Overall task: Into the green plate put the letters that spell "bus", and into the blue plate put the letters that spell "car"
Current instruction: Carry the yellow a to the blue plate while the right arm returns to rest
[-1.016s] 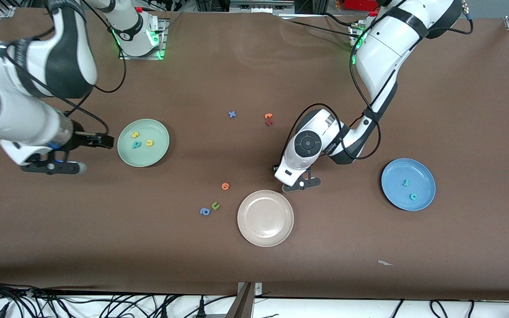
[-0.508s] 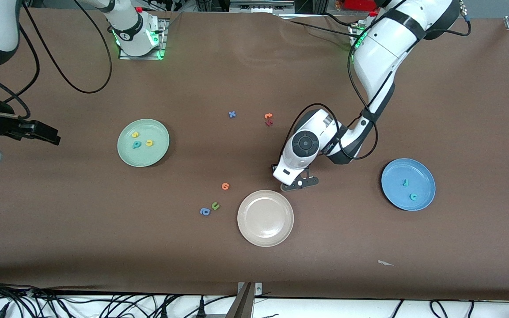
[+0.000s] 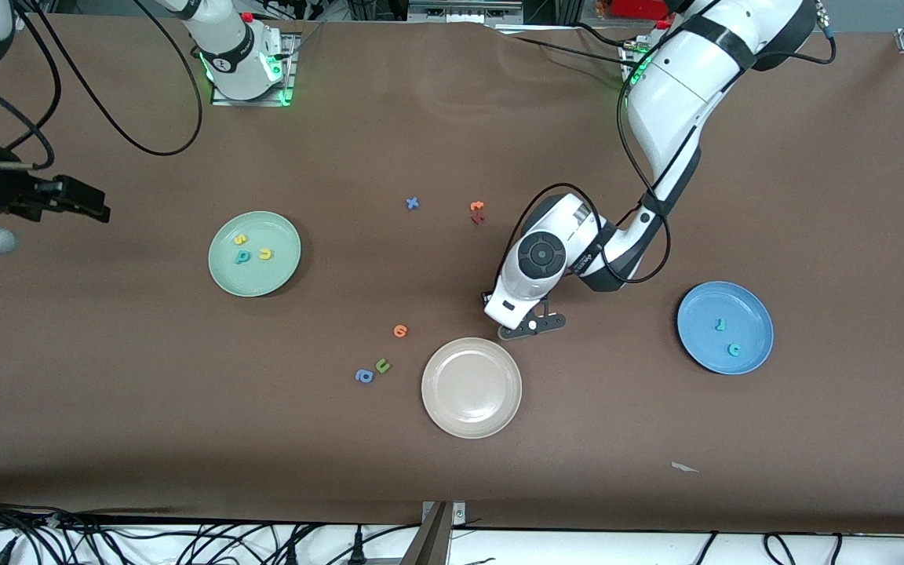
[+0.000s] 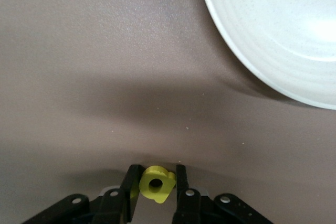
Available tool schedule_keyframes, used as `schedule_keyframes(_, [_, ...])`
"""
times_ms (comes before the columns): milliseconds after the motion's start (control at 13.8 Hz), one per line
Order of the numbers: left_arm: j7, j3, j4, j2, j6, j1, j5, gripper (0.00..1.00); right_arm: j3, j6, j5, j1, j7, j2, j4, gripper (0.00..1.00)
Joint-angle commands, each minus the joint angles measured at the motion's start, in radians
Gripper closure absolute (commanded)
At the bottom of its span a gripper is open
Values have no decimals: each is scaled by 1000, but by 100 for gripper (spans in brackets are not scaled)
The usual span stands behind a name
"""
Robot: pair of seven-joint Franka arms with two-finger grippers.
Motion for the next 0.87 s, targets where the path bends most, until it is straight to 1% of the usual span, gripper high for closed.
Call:
schedule_keyframes(0, [-8, 12, 26, 15, -9, -19, -12, 72, 137, 129, -22, -134, 3, -149, -218, 0])
schedule_keyframes(73, [-7, 10, 26, 14, -9, -16, -12, 73, 157, 131, -24, -157, -4, -150, -214, 0])
schedule_keyframes(218, [5, 12, 30, -18, -45, 6, -10, 76, 160, 134, -18, -182, -15, -148, -211, 0])
schedule_keyframes(290, [22, 15, 33, -28, -78, 38, -7, 77, 160, 126, -21, -184, -15, -150, -194, 0])
schedule_keyframes(435, [115, 18, 76, -42, -153, 90, -9, 77, 160, 73, -15, -185, -5, -151, -186, 0])
schedule_keyframes(508, [180, 18, 96, -43, -196, 133, -7, 77, 159, 79, -19, -185, -8, -148, -182, 0])
schedule_keyframes(726, [405, 19, 107, -66, -256, 265, 2, 77, 154, 64, -24, -184, -3, -128, -160, 0])
schedule_keyframes(798, [476, 18, 107, -75, -264, 306, 31, 77, 155, 65, -25, -181, -1, -127, -157, 0])
